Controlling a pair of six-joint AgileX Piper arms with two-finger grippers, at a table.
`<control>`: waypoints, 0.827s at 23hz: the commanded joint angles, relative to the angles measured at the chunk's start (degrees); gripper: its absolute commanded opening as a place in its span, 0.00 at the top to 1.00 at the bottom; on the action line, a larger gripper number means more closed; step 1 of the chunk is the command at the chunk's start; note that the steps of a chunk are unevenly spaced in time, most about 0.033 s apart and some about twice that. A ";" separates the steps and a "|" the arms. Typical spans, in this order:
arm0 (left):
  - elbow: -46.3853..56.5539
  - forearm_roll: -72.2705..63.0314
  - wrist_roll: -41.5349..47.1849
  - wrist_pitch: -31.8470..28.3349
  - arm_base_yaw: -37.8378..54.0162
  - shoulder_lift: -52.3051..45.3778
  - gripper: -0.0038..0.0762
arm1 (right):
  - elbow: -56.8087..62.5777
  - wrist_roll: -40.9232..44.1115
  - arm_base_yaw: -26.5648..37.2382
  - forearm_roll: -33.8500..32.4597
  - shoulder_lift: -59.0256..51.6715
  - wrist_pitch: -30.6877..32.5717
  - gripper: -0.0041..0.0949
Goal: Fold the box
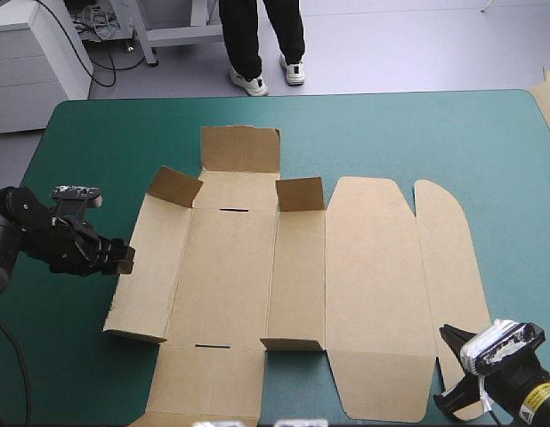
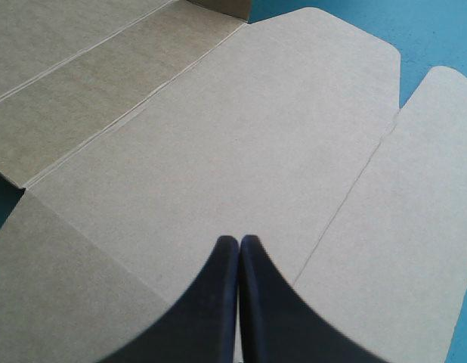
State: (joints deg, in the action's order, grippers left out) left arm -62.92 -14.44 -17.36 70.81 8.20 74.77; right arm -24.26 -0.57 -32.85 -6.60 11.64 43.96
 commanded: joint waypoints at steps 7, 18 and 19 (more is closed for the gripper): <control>-1.94 -1.41 -1.77 2.63 0.19 3.40 0.31 | -1.61 0.08 0.42 -0.92 0.55 -3.59 0.98; 0.23 -3.81 -6.22 3.24 0.19 11.87 0.31 | -1.61 0.08 0.42 -0.92 0.55 -3.59 0.98; 0.74 -4.31 -6.22 3.58 0.19 12.02 0.31 | -1.61 0.08 0.42 -0.92 0.55 -3.59 0.98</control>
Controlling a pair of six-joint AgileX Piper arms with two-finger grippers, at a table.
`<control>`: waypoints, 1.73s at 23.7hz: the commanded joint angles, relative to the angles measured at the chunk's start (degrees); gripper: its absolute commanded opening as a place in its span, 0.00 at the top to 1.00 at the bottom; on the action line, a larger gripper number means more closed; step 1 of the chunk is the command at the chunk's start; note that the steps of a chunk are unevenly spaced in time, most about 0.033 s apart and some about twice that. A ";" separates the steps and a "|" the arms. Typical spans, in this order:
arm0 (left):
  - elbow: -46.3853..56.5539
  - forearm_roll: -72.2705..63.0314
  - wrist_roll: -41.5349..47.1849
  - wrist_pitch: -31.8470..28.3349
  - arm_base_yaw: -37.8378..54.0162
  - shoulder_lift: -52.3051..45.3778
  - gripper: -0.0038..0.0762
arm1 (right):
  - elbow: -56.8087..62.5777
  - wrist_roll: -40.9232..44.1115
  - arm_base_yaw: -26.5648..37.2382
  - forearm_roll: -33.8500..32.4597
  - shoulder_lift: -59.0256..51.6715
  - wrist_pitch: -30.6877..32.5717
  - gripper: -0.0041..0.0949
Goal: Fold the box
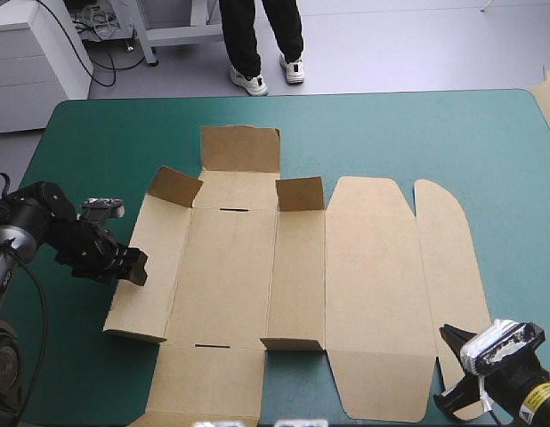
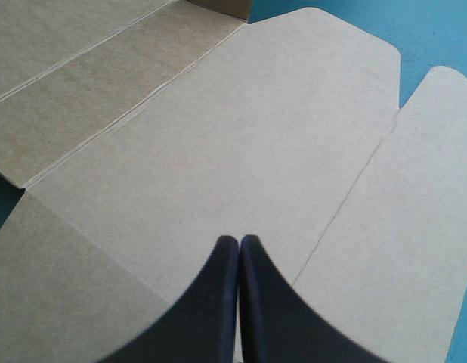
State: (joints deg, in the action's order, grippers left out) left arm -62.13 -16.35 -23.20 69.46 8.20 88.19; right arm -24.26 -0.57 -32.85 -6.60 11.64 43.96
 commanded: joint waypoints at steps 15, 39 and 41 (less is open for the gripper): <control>4.10 -16.25 -3.01 4.93 0.19 -1.17 0.31 | -1.61 0.08 0.42 -0.92 0.55 -3.59 0.98; 8.85 -12.86 -0.61 4.26 0.19 -1.17 0.96 | -1.61 0.08 0.42 -0.92 0.55 -3.59 0.98; 8.02 -12.25 -0.61 4.40 0.19 -1.17 0.96 | -1.61 0.08 0.42 -0.92 0.55 -3.59 0.98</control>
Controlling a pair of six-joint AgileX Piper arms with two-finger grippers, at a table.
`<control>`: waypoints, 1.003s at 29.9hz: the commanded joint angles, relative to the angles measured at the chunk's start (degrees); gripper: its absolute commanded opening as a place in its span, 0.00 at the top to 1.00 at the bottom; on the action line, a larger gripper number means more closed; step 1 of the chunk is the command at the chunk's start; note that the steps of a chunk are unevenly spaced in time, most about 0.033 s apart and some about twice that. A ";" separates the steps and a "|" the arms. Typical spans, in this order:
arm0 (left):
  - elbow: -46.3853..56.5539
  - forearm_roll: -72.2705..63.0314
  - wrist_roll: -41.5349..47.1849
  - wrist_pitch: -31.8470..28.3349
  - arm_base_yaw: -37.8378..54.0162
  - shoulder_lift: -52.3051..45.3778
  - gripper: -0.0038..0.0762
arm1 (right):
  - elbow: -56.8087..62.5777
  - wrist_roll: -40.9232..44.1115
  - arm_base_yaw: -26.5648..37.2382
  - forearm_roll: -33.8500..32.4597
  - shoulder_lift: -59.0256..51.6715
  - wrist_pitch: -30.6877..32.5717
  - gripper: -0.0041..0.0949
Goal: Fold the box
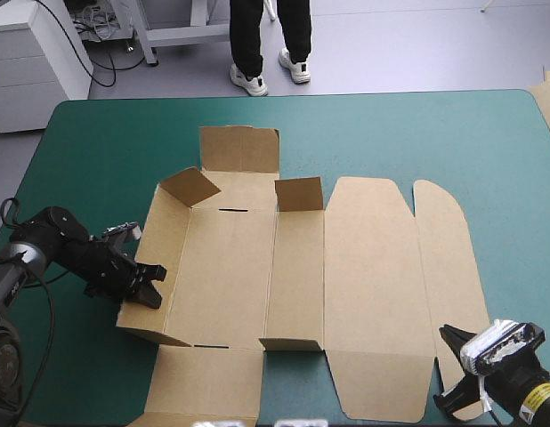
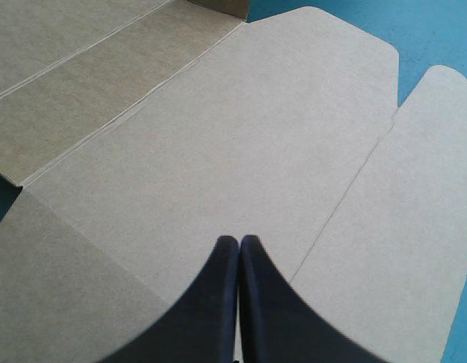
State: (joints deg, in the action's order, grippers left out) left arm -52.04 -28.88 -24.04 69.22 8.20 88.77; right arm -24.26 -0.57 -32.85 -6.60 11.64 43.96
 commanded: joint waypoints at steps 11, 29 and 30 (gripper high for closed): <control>-19.78 16.07 0.23 4.78 -7.46 -1.75 0.96 | -1.61 0.08 0.42 -0.92 0.55 -3.59 0.98; -34.32 50.44 0.32 -14.28 -35.45 -1.75 0.96 | -1.61 0.08 0.42 -0.92 0.55 -3.59 0.98; -34.32 52.08 0.16 -14.98 -36.81 -1.75 0.96 | -1.61 0.08 0.42 -0.92 0.55 -3.59 0.98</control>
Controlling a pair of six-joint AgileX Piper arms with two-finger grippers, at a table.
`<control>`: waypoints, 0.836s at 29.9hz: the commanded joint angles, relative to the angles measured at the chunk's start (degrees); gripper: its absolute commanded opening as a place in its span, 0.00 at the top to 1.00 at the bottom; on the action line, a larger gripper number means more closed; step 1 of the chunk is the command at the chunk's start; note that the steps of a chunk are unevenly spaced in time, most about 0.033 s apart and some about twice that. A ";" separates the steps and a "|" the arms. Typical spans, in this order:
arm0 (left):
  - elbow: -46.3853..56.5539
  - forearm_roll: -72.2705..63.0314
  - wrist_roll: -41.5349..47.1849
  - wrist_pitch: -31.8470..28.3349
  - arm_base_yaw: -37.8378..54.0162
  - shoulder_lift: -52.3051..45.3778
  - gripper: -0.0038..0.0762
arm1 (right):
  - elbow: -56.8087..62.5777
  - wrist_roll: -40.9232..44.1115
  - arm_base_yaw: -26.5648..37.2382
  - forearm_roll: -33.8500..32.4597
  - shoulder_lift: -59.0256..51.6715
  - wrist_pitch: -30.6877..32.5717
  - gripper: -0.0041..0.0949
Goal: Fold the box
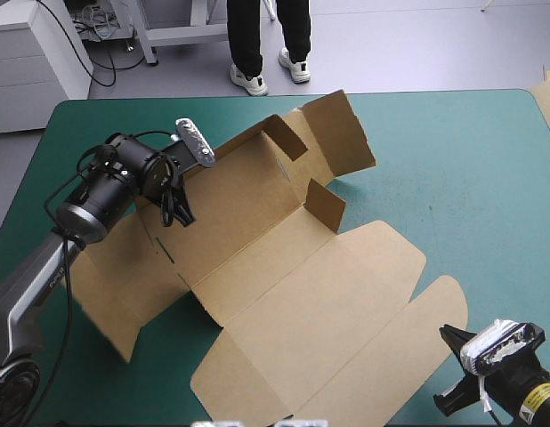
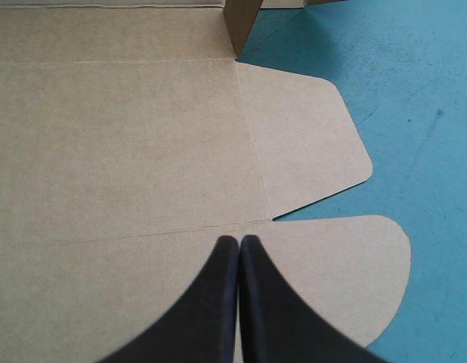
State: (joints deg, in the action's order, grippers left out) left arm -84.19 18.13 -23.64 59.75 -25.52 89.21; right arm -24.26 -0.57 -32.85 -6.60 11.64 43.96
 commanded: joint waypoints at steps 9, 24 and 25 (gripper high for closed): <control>-1.94 13.37 -2.70 -9.06 -15.53 -2.19 0.96 | -1.61 0.08 0.42 -0.92 0.55 -3.59 0.98; 13.61 11.70 -12.72 -21.19 -17.75 -12.95 0.96 | -1.61 0.08 0.42 -0.92 0.55 -3.59 0.98; 14.96 11.70 -12.72 -22.34 -17.75 -13.96 0.96 | -1.61 0.08 0.42 -0.92 0.55 -3.59 0.98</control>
State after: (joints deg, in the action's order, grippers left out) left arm -71.12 29.39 -35.82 41.62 -43.00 79.88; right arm -24.26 -0.57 -32.85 -6.60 11.64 43.96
